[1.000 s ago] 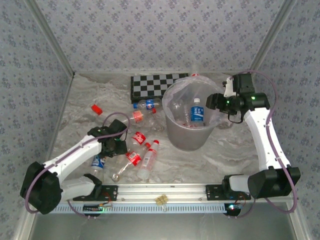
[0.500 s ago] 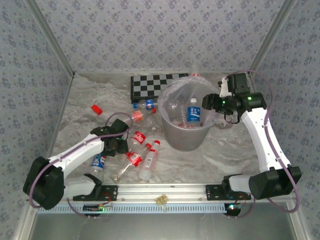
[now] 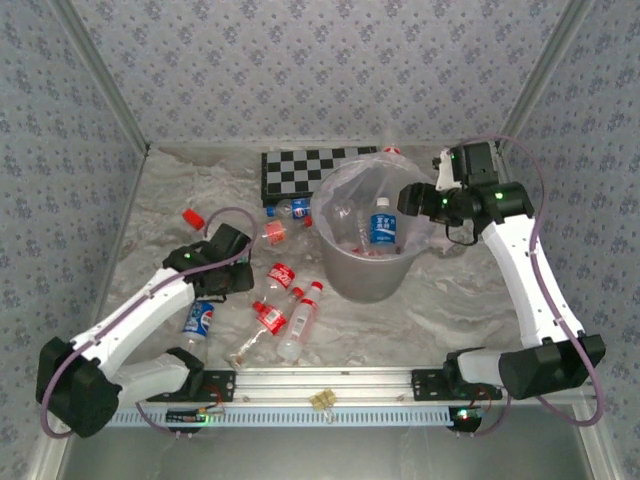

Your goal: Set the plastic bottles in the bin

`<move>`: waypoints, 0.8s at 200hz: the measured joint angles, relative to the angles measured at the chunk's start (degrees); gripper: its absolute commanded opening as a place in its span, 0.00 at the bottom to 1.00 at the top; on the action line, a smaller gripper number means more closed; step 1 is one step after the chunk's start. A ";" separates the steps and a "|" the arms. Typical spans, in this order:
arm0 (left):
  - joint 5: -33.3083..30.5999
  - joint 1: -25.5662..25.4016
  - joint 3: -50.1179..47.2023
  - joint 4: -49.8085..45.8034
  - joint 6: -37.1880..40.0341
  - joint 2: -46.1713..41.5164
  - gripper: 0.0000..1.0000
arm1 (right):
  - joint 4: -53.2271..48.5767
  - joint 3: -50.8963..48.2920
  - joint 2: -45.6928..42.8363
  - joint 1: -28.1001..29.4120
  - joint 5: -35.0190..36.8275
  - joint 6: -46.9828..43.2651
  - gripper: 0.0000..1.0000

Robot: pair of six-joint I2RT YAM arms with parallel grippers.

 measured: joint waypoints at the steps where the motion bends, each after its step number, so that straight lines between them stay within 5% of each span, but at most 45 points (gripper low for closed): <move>1: -0.09 0.00 0.24 -0.09 0.09 -0.17 0.54 | -0.02 0.15 0.00 0.00 0.00 0.09 0.85; 31: -1.27 0.00 5.73 -0.63 2.97 -3.37 0.52 | -1.86 6.21 -0.44 -0.42 0.92 -0.66 0.95; 89: 3.23 -1.22 17.77 4.92 10.95 -6.64 0.44 | -1.14 16.26 -2.43 0.57 -3.19 -0.04 0.90; 160: 15.04 -7.43 17.57 18.05 16.37 -10.14 0.37 | 8.39 23.58 7.61 18.95 -17.25 4.28 0.78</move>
